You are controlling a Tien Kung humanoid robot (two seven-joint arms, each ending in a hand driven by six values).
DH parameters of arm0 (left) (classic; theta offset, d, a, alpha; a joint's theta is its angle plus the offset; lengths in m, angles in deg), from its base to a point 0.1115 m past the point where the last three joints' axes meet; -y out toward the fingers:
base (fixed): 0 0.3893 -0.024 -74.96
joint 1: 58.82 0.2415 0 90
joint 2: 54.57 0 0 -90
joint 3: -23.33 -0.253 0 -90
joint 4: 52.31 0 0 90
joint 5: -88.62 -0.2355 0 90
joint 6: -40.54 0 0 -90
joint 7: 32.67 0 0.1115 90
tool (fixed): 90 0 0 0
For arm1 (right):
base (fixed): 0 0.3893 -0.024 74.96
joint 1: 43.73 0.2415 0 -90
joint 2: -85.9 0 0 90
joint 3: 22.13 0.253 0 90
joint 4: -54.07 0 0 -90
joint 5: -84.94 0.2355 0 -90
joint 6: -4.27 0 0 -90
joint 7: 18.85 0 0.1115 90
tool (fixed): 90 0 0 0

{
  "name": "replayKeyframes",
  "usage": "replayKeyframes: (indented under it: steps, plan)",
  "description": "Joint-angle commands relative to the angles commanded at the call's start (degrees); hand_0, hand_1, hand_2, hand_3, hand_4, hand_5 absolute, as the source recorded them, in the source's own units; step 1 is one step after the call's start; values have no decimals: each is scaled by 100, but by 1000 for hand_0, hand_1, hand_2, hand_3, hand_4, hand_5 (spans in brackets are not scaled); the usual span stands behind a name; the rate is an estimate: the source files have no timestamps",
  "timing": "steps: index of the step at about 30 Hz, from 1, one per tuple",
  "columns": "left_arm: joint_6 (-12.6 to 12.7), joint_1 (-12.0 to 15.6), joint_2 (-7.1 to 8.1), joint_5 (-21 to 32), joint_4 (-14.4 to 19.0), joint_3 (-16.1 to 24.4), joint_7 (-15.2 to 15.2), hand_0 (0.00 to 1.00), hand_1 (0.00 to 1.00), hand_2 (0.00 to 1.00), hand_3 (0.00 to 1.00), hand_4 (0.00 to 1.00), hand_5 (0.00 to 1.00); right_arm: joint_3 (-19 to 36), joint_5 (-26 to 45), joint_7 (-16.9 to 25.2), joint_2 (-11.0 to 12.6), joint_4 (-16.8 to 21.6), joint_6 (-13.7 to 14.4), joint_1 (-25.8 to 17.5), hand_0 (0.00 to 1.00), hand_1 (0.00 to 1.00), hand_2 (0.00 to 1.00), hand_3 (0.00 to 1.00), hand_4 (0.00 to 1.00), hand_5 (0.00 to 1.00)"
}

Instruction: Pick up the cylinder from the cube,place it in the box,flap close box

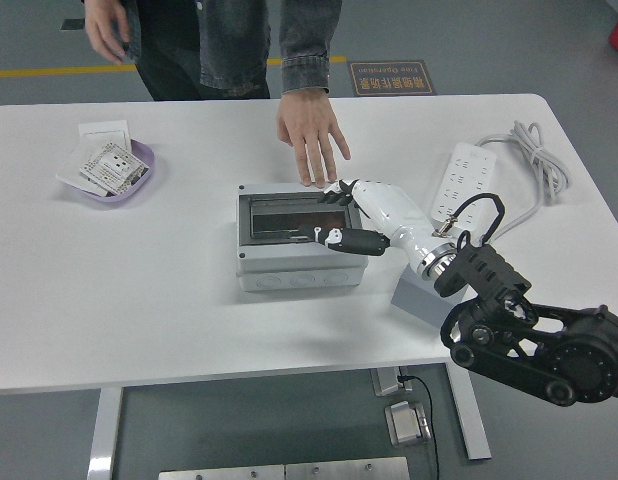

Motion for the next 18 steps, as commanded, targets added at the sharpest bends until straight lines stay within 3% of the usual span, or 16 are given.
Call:
replayKeyframes:
  steps: [9,14,18]
  plan:
    - [-36,24,5,-153,-27,190,66,643,614,550,566,398,2,1123,-51,149,258,23,39,-763,628,661,705,673,907,840]
    - [-29,31,-1,-126,-39,191,69,639,609,549,566,393,2,1895,622,769,134,16,359,-1368,631,660,704,675,908,845]
    - [-21,43,-15,-80,-43,165,63,633,605,548,565,380,2,2560,1434,1419,-24,-47,458,-1884,633,651,696,676,914,850]
